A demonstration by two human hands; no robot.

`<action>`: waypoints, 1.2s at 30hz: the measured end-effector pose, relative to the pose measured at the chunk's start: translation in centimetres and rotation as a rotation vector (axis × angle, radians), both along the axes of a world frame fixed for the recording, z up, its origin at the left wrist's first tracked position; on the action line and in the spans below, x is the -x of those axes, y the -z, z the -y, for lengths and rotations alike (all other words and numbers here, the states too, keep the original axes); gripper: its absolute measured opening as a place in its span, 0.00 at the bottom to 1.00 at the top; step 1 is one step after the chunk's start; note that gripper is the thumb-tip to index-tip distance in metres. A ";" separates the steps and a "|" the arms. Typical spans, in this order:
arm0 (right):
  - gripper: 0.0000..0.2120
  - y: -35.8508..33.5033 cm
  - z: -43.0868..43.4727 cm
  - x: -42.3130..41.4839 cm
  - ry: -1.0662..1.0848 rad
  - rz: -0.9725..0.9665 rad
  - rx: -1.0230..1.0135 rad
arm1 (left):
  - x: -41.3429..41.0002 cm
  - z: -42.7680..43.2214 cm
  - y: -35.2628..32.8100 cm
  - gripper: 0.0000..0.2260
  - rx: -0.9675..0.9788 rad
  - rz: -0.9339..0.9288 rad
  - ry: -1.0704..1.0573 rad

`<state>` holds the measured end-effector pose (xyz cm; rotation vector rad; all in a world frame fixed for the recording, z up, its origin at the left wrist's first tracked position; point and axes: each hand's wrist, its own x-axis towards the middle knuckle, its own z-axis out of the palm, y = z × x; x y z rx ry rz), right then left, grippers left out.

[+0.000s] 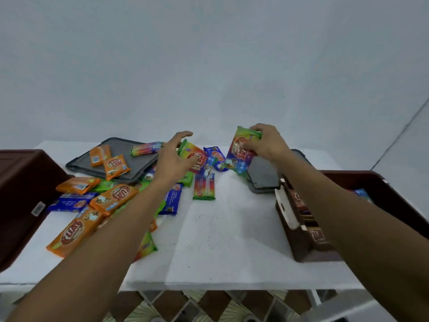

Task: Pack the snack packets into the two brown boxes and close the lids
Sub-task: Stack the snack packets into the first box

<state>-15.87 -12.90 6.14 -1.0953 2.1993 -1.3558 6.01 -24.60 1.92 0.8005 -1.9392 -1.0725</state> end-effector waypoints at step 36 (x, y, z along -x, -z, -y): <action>0.14 5.6 -27.7 16.6 -0.572 -0.623 -0.471 | 19.9 -23.9 0.3 0.18 0.472 1.255 0.728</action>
